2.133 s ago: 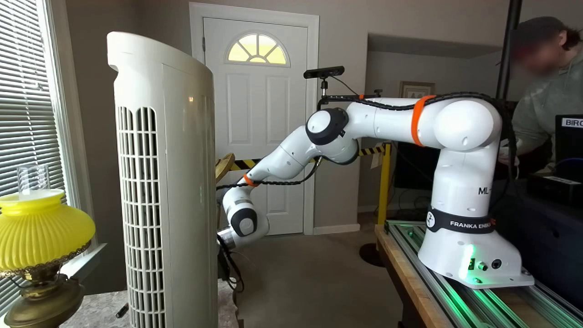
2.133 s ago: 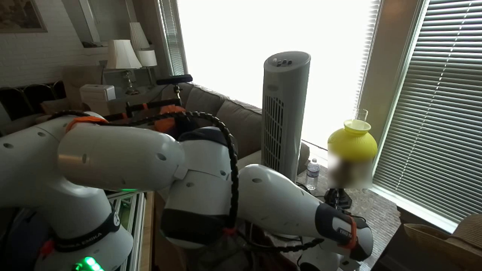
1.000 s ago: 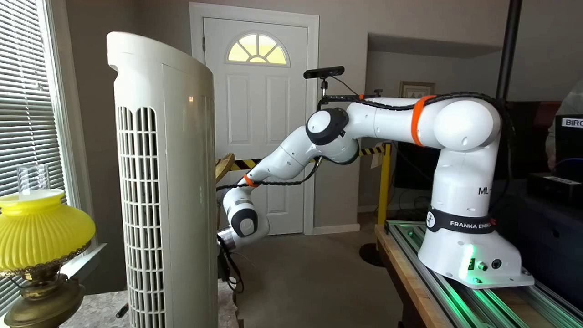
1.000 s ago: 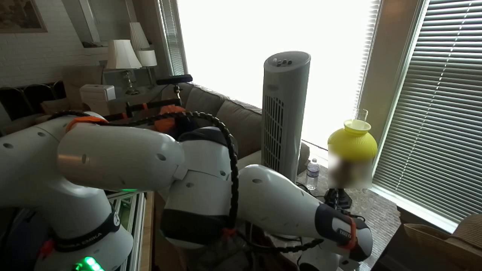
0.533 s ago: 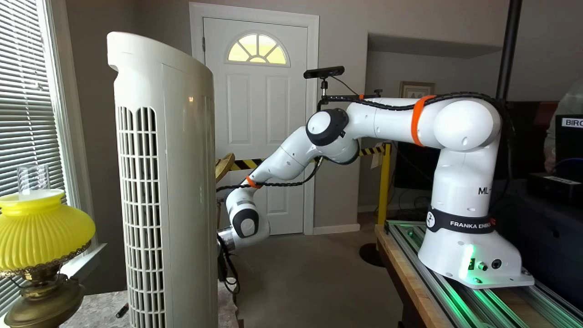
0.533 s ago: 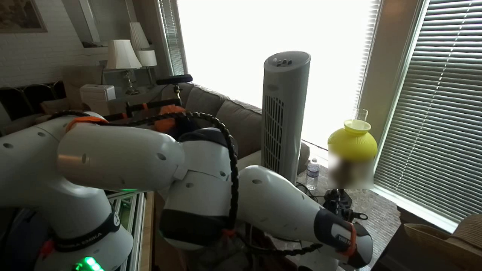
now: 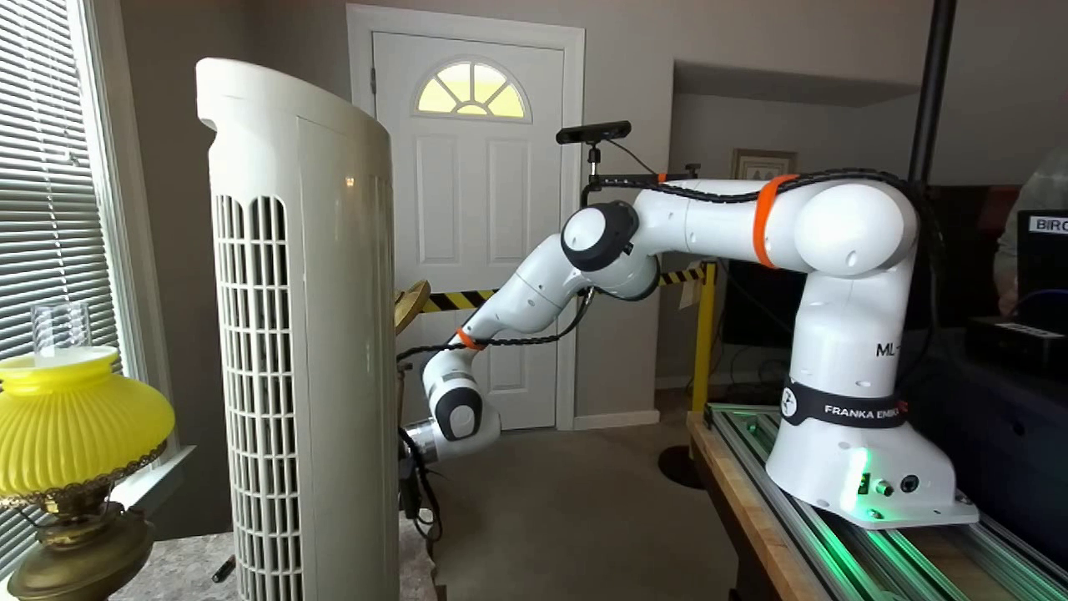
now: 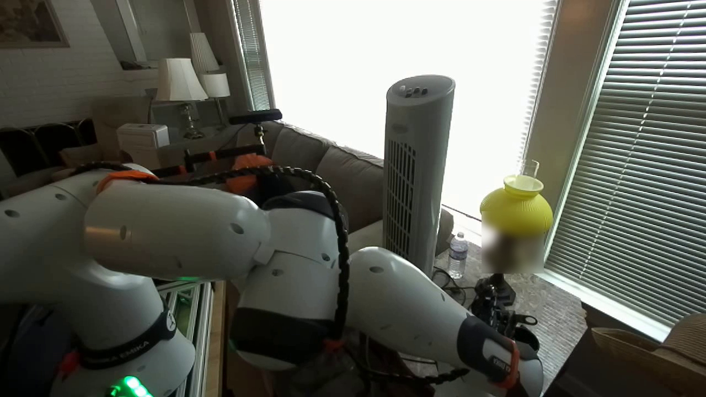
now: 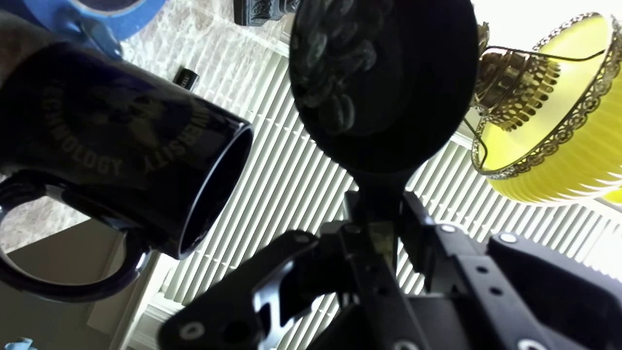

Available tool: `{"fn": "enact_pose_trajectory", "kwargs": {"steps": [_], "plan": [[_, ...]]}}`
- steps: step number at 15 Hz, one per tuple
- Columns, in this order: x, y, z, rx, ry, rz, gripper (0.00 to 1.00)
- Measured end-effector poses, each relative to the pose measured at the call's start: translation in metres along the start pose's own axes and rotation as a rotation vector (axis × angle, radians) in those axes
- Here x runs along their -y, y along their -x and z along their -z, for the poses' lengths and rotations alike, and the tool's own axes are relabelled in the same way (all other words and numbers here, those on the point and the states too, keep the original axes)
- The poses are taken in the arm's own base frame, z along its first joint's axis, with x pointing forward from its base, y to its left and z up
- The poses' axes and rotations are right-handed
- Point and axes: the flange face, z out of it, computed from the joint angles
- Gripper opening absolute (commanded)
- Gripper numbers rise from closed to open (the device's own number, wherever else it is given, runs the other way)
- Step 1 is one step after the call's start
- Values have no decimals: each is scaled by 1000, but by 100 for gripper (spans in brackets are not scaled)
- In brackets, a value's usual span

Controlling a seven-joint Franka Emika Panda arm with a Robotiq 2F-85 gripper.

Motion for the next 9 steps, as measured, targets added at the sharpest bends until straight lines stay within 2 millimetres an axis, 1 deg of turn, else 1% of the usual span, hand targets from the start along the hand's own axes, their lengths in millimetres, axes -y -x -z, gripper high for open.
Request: {"fn": "enact_pose_trajectory", "kwargs": {"steps": [9], "plan": [[-4, 2, 3, -9, 7, 15, 6]]}}
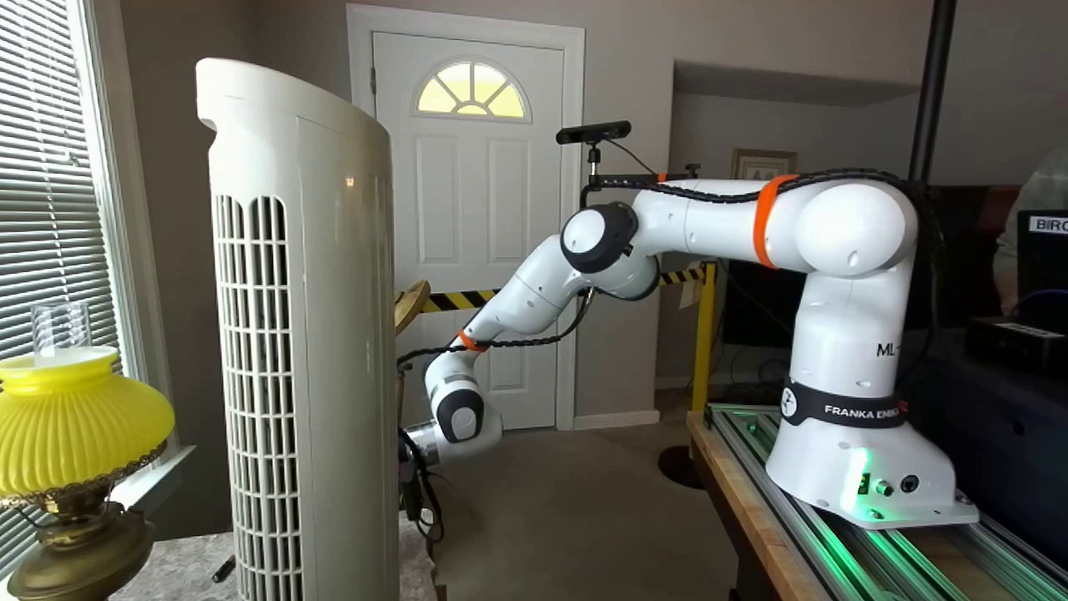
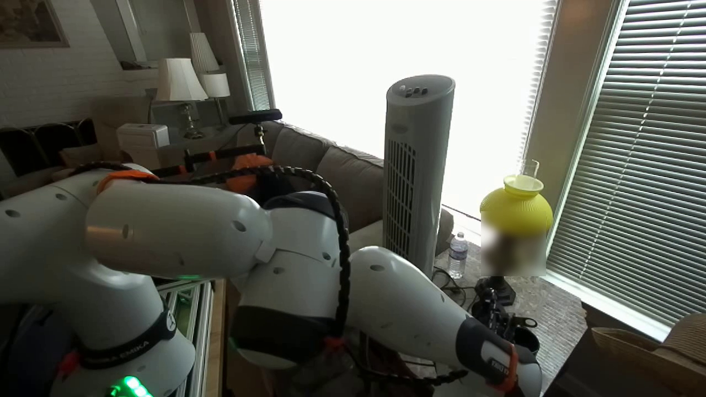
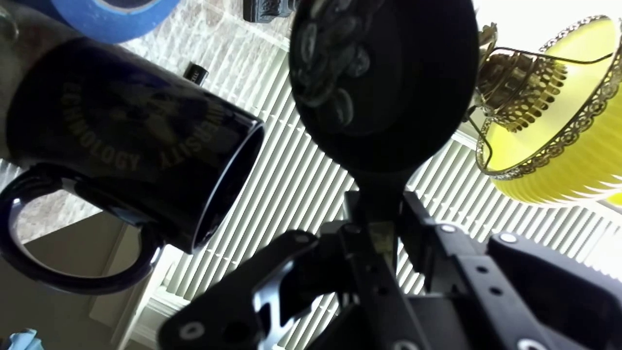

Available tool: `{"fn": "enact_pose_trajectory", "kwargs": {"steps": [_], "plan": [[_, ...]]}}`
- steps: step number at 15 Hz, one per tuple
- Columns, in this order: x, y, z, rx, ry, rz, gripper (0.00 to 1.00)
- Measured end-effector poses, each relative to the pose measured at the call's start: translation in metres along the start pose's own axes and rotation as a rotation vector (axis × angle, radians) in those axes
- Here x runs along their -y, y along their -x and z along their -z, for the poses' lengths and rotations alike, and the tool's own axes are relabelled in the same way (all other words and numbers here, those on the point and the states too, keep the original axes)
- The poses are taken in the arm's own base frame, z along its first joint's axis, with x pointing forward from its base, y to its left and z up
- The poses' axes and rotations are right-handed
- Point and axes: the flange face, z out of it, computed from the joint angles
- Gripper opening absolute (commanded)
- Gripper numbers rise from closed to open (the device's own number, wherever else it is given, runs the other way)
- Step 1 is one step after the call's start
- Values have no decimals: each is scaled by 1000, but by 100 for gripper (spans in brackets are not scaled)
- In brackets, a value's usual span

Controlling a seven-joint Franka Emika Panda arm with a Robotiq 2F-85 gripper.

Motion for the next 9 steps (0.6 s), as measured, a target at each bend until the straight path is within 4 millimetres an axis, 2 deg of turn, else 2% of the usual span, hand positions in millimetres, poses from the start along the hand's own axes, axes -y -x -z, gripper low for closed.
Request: {"fn": "enact_pose_trajectory", "kwargs": {"steps": [9], "plan": [[3, 9, -10, 3, 7, 15, 6]]}}
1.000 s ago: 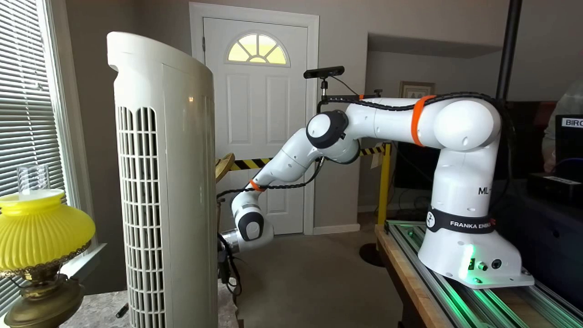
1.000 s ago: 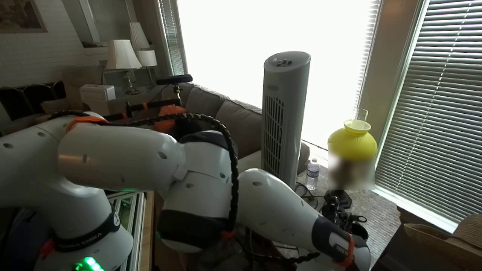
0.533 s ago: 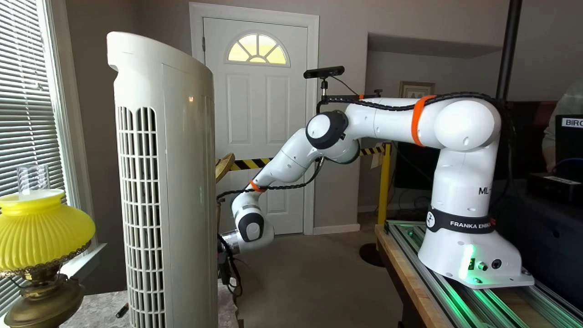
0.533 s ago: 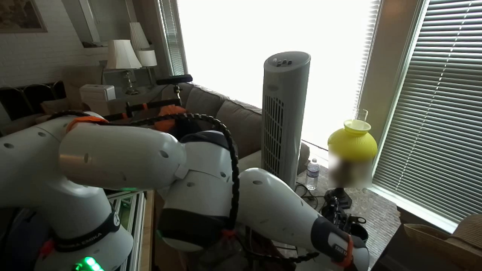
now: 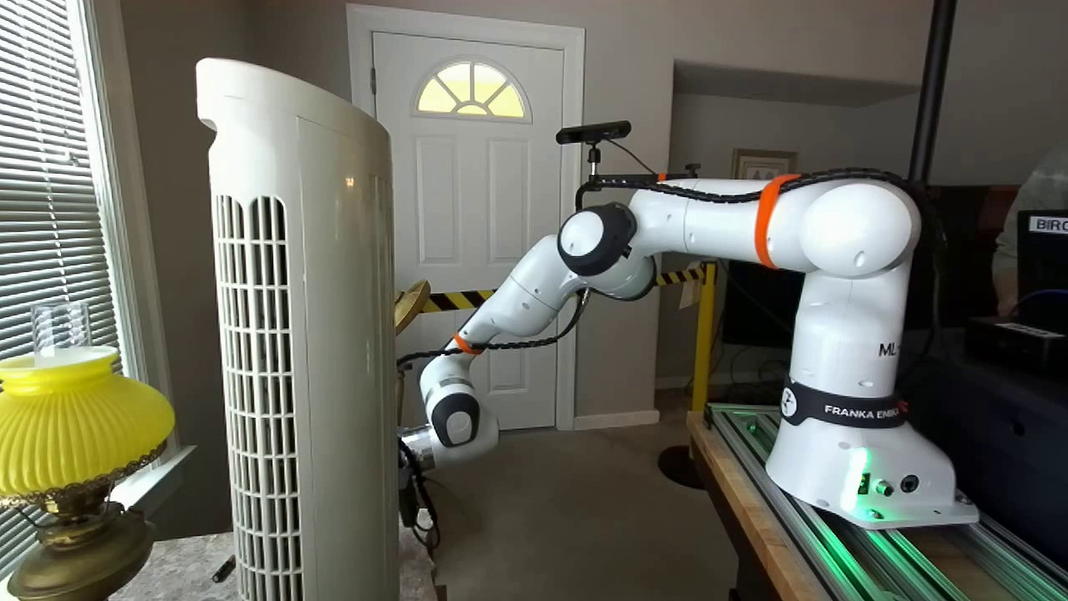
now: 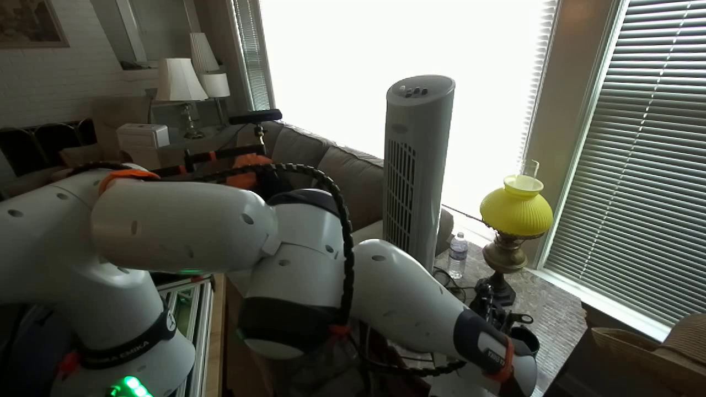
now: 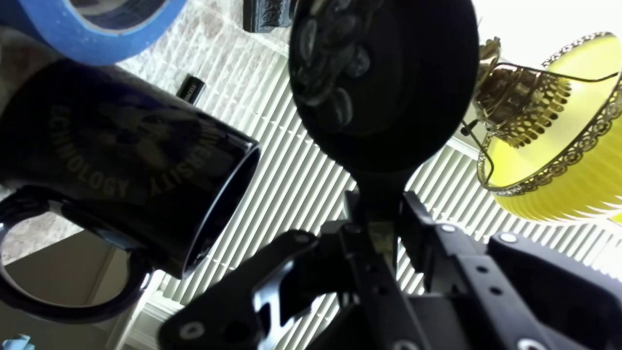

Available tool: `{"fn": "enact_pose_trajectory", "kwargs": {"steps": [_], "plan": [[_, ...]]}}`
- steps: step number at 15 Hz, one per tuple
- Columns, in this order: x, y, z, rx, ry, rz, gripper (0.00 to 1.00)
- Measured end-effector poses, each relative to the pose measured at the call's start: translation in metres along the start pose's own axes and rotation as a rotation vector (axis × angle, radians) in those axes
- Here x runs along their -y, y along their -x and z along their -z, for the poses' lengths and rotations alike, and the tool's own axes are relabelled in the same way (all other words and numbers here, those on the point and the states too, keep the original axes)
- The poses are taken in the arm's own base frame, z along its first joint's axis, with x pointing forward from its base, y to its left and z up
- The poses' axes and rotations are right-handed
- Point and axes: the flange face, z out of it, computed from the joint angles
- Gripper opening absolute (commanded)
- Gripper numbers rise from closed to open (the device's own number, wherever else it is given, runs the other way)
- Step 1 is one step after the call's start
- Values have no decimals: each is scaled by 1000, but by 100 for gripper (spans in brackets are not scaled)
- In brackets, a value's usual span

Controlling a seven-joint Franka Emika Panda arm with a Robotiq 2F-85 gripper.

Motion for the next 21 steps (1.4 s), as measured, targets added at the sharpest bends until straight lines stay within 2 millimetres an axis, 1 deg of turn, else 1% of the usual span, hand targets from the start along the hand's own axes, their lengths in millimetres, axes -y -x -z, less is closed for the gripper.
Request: {"fn": "enact_pose_trajectory", "kwargs": {"steps": [10, 21], "plan": [[-7, -3, 6, -90, -14, 77, 6], [-5, 10, -1, -77, -15, 130, 6]]}}
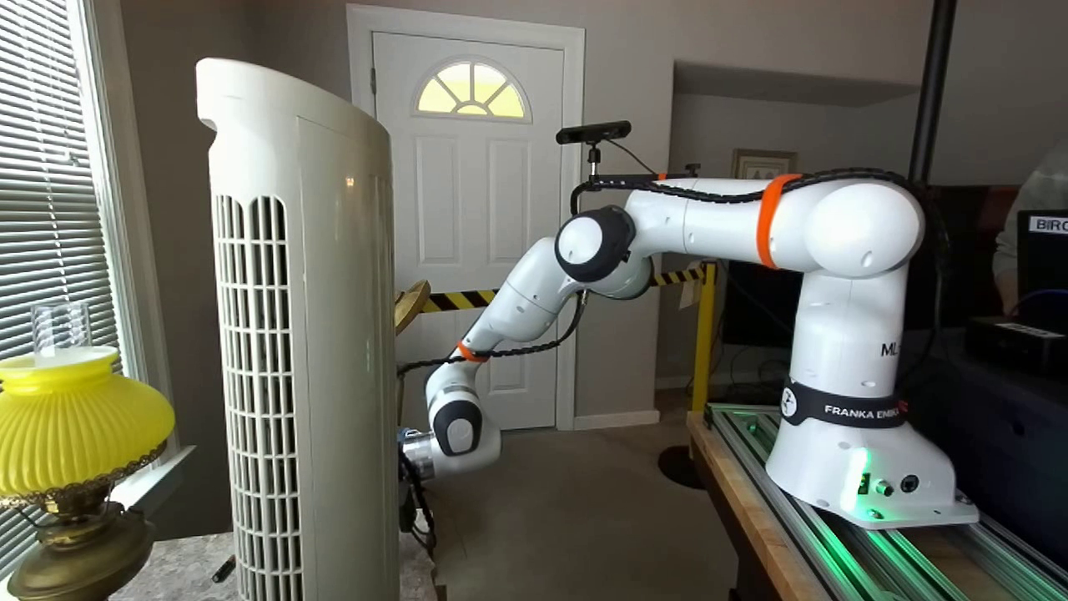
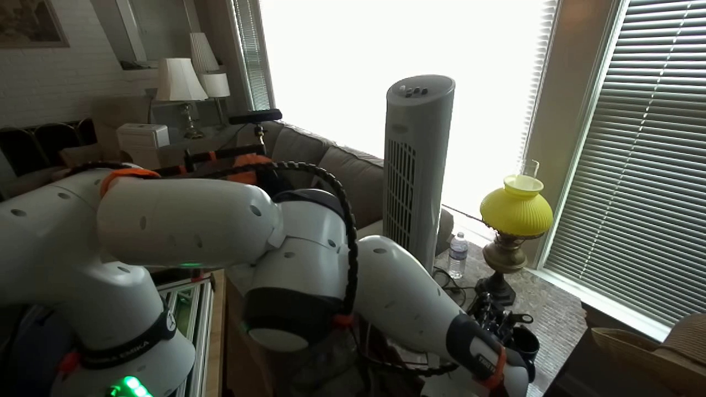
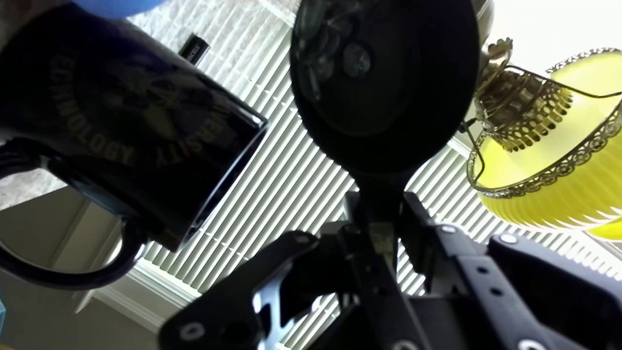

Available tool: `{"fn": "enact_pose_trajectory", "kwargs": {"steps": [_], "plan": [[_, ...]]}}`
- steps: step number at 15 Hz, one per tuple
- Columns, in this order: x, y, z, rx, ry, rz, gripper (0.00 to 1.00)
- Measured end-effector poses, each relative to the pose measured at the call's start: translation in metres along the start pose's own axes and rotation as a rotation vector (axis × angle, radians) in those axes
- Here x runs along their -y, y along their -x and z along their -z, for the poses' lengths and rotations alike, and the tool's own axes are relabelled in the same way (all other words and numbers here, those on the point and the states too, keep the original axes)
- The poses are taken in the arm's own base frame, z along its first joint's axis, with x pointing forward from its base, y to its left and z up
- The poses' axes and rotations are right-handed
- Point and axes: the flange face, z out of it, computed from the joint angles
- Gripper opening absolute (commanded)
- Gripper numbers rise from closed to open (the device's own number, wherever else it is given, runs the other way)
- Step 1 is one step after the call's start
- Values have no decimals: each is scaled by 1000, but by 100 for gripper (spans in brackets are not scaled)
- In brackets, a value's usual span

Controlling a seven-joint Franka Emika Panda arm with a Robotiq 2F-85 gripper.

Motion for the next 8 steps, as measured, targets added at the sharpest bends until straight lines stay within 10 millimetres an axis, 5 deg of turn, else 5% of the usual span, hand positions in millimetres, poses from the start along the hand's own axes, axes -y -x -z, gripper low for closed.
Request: {"fn": "enact_pose_trajectory", "kwargs": {"steps": [8], "plan": [[1, 1, -2, -11, 2, 22, 6]]}}
